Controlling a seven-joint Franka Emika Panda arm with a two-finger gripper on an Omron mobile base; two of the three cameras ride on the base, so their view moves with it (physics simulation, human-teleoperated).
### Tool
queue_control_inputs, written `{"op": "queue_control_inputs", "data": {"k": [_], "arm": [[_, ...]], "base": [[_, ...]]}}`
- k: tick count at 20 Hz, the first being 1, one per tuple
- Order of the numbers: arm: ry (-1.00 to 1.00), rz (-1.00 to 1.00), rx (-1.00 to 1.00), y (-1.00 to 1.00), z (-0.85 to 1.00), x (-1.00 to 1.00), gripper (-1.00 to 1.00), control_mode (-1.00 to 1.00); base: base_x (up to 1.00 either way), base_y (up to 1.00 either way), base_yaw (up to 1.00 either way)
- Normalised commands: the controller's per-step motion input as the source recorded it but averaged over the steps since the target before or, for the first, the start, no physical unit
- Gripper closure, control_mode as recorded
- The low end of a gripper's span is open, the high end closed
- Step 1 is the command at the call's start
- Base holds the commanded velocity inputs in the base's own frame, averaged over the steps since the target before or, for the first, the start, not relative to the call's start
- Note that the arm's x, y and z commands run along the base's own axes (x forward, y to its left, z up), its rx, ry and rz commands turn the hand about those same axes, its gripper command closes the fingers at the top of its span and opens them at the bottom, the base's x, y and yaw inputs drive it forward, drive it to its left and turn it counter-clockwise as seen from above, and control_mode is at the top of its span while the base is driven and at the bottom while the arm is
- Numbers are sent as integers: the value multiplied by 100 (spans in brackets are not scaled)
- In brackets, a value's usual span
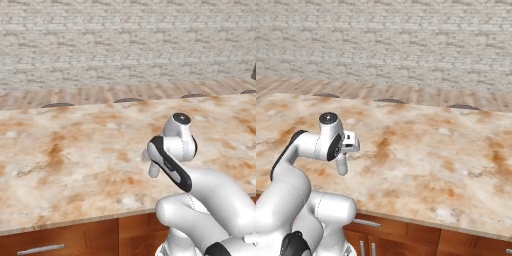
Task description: Move the drinks to the dining counter.
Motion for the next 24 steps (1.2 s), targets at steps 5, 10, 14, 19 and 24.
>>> {"op": "queue_control_inputs", "data": {"k": [5, 10, 14, 19, 24], "arm": [[-6, 0, 0, 0, -25, 2, 100, -100], [-4, 0, 0, 0, -21, 2, 100, -100], [-2, 0, 0, 0, -21, 5, 100, -100], [0, 0, 0, 0, -25, 2, -100, -100], [0, 0, 1, -13, -2, -3, -100, -100]], "base": [[0, 0, 0], [0, 0, 0], [0, 0, 0], [0, 0, 0], [0, 0, 0]]}}
